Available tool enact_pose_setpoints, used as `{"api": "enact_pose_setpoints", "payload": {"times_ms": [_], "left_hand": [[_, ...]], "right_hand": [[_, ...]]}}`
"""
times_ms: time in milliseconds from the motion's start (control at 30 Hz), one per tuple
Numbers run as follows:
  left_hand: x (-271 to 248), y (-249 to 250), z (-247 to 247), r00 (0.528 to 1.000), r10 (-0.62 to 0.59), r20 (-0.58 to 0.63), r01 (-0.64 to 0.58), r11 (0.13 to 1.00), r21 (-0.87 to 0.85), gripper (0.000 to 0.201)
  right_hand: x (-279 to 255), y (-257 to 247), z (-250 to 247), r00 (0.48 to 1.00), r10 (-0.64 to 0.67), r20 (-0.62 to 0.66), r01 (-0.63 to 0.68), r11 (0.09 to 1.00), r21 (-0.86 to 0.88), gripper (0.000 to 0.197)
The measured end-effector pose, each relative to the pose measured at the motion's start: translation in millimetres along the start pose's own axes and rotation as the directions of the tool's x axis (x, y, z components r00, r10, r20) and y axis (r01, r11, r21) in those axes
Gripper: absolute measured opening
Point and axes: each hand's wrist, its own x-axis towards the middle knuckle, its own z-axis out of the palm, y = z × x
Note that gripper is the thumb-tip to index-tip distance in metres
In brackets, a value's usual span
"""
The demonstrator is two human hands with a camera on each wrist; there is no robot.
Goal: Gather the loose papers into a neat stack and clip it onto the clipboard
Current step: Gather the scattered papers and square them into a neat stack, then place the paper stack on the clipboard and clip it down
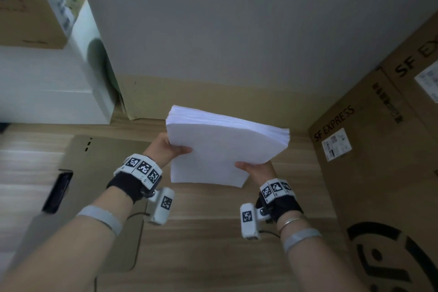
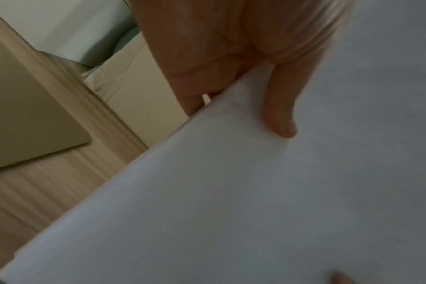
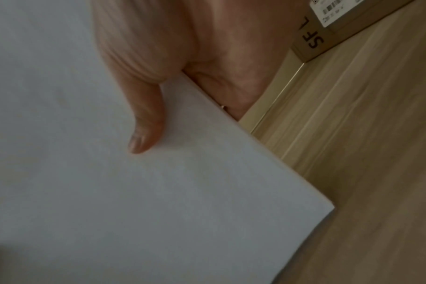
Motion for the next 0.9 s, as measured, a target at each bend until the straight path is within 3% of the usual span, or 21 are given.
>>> {"api": "enact_pose_setpoints", "payload": {"times_ms": [67, 133, 367, 433, 533, 633, 733, 900], "left_hand": [[0, 0, 2, 0.999, 0.028, -0.023, -0.028, 0.999, -0.016, 0.055], [0, -1, 0, 0.999, 0.031, -0.027, -0.031, 0.999, -0.023, 0.042], [3, -17, 6, 0.991, -0.125, 0.051, 0.126, 0.991, -0.034, 0.041], [3, -19, 8, 0.988, -0.155, 0.027, 0.155, 0.988, -0.015, 0.051], [9, -23, 10, 0.978, -0.204, -0.041, 0.205, 0.979, 0.014, 0.082], [12, -19, 14, 0.958, -0.257, -0.130, 0.258, 0.966, -0.007, 0.060], [15, -16, 16, 0.949, -0.271, -0.163, 0.271, 0.962, -0.020, 0.050], [10, -18, 16, 0.932, -0.317, -0.174, 0.326, 0.945, 0.021, 0.045]], "right_hand": [[1, 0, -2, 1.000, -0.018, -0.016, 0.019, 0.999, 0.026, 0.045], [2, 1, -2, 1.000, -0.016, -0.018, 0.016, 1.000, 0.017, 0.046], [0, 14, 3, 0.998, 0.063, 0.031, -0.062, 0.998, -0.022, 0.044], [0, 17, 4, 0.996, 0.079, 0.034, -0.078, 0.997, -0.014, 0.041], [3, 17, 7, 0.995, 0.097, 0.027, -0.097, 0.995, -0.019, 0.038], [11, 19, 8, 0.989, 0.138, -0.047, -0.139, 0.990, -0.024, 0.053], [13, 16, 6, 0.988, 0.138, -0.075, -0.142, 0.989, -0.047, 0.052], [0, 10, 5, 0.992, 0.117, -0.040, -0.120, 0.991, -0.067, 0.021]]}}
